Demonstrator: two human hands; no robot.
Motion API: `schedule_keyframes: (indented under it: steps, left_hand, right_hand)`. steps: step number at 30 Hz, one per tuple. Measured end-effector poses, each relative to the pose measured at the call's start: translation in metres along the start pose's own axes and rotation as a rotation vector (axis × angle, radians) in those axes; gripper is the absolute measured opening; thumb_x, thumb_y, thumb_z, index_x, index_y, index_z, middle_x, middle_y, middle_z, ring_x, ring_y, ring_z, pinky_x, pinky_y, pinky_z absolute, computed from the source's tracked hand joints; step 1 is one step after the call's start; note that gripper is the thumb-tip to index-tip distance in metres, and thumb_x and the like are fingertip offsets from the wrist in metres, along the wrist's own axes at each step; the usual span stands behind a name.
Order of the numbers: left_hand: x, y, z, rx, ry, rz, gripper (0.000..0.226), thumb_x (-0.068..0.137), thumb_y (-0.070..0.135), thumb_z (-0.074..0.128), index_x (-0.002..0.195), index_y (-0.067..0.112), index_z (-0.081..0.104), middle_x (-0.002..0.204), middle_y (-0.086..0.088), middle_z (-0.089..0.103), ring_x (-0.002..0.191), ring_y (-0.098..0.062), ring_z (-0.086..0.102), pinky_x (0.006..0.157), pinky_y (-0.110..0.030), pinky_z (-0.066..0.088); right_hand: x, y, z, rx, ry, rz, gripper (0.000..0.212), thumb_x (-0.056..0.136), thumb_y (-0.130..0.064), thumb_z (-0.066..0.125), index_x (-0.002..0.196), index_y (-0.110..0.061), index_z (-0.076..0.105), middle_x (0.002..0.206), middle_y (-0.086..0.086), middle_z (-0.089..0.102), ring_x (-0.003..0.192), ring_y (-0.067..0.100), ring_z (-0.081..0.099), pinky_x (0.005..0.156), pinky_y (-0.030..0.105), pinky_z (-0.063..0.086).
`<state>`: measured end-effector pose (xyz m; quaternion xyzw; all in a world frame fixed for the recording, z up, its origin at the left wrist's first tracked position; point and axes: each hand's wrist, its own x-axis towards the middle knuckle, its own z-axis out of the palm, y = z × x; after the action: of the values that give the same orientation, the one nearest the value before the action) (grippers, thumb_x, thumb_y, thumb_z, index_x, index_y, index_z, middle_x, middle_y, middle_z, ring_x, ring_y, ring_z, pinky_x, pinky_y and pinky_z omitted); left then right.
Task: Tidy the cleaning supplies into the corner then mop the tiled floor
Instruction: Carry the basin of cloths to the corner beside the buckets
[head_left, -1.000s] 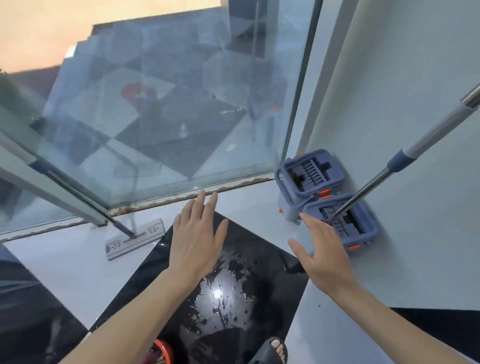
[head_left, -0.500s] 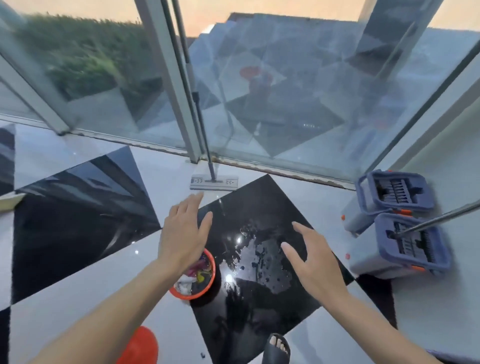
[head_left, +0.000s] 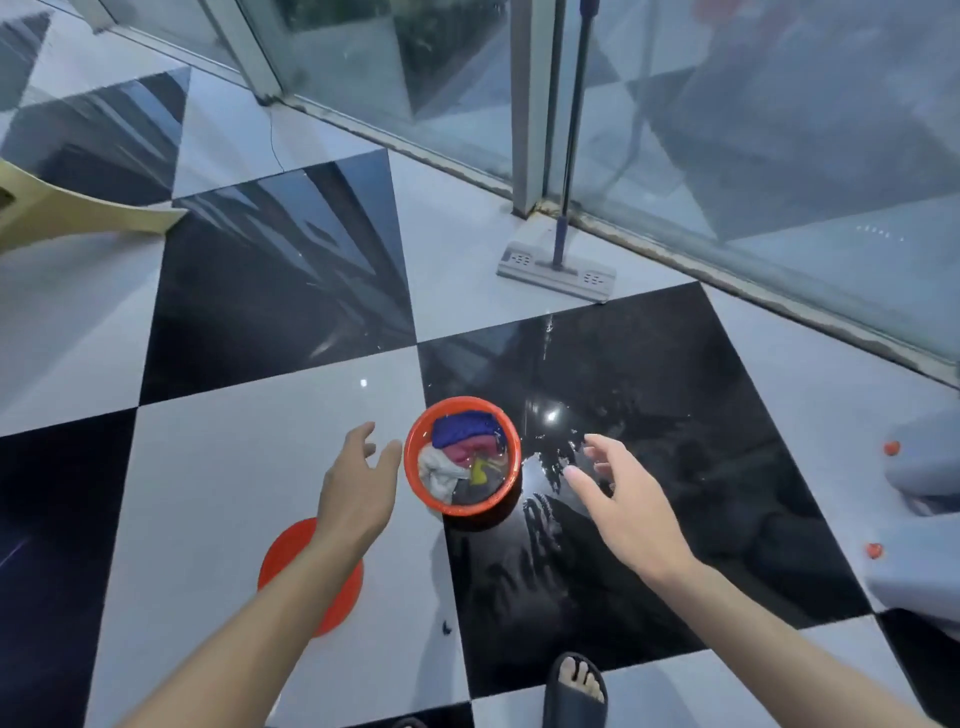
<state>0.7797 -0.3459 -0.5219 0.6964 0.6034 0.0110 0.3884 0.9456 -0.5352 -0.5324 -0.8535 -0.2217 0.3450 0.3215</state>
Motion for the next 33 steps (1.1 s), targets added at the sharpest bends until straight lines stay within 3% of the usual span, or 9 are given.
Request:
schedule_keyframes:
  steps: [4,7,12,15,18,22,26,30,33]
  left_hand:
    - [0.049,-0.067,0.056,-0.055,-0.040,-0.177,0.050,0.097,0.038,0.045,0.142,0.016,0.039,0.137,-0.009,0.051,0.122,-0.027,0.049,0.095,-0.032,0.037]
    - [0.096,-0.115,0.098,-0.141,-0.072,-0.279,0.052,0.095,0.044,0.044,0.138,0.013,0.043,0.132,-0.009,0.053,0.117,-0.030,0.052,0.101,-0.046,0.044]
    - [0.178,-0.164,0.155,-0.492,-0.106,-0.471,0.048,0.097,0.051,0.037,0.125,0.013,0.047,0.118,-0.013,0.052,0.105,-0.031,0.052,0.087,-0.041,0.048]
    - [0.221,-0.187,0.176,-0.668,-0.262,-0.645,0.074,0.093,0.065,0.029,0.144,0.011,0.032,0.142,-0.027,0.039,0.119,-0.043,0.048,0.092,-0.047,0.043]
    - [0.242,-0.203,0.194,-0.862,-0.367,-0.736,0.072,0.091,0.066,0.028,0.121,0.003,0.046,0.118,-0.028,0.053,0.099,-0.041,0.056,0.075,-0.045,0.047]
    - [0.253,-0.219,0.214,-0.925,-0.434,-0.702,0.062,0.089,0.058,0.035,0.105,0.003,0.060,0.105,-0.021,0.065,0.094,-0.038,0.062,0.084,-0.050,0.050]
    - [0.251,-0.218,0.209,-0.977,-0.186,-0.625,0.054,0.097,0.051,0.034,0.085,0.002,0.055,0.074,-0.015,0.058,0.063,-0.027,0.054,0.063,-0.037,0.049]
    - [0.245,-0.206,0.199,-0.827,0.044,-0.355,0.037,0.095,0.038,0.047,0.077,0.006,0.054,0.073,-0.009,0.059,0.064,-0.023,0.052,0.062,-0.030,0.044]
    - [0.240,-0.196,0.196,-0.524,0.236,-0.113,0.027,0.089,0.030,0.056,0.078,0.007,0.058,0.075,-0.005,0.059,0.067,-0.021,0.052,0.062,-0.030,0.044]
  right_hand:
    - [0.063,0.047,0.062,0.068,-0.055,0.089,0.048,0.092,-0.040,0.052,0.137,-0.024,0.045,0.122,-0.012,0.055,0.108,0.008,0.053,0.092,0.025,0.041]
    - [0.112,0.077,0.108,0.097,-0.040,0.091,0.045,0.093,-0.038,0.053,0.133,-0.019,0.049,0.116,-0.008,0.057,0.102,0.008,0.053,0.087,0.021,0.036]
    - [0.213,0.113,0.172,0.075,0.012,0.082,0.045,0.095,-0.046,0.044,0.126,-0.016,0.055,0.113,-0.006,0.058,0.110,0.015,0.053,0.088,0.025,0.034]
    - [0.266,0.125,0.195,0.080,0.019,0.085,0.058,0.097,-0.049,0.036,0.117,0.000,0.059,0.116,0.013,0.065,0.107,0.028,0.058,0.094,0.035,0.042]
    - [0.302,0.135,0.213,0.126,-0.065,0.146,0.073,0.097,-0.053,0.029,0.108,0.012,0.061,0.109,0.028,0.065,0.104,0.038,0.060,0.100,0.043,0.043]
    - [0.328,0.148,0.234,0.243,-0.112,0.194,0.061,0.091,-0.063,0.033,0.075,-0.011,0.061,0.079,0.011,0.062,0.068,0.024,0.055,0.073,0.032,0.044]
    - [0.340,0.149,0.242,0.342,-0.113,0.184,0.072,0.080,-0.071,0.041,0.099,-0.007,0.068,0.102,0.015,0.068,0.085,0.028,0.061,0.096,0.042,0.049]
    - [0.337,0.133,0.239,0.356,-0.119,0.117,0.073,0.080,-0.069,0.043,0.089,-0.002,0.072,0.092,0.017,0.071,0.081,0.028,0.063,0.096,0.044,0.049]
    - [0.329,0.124,0.238,0.156,-0.024,-0.017,0.054,0.085,-0.060,0.048,0.074,-0.011,0.067,0.089,0.010,0.068,0.084,0.026,0.061,0.094,0.040,0.047]
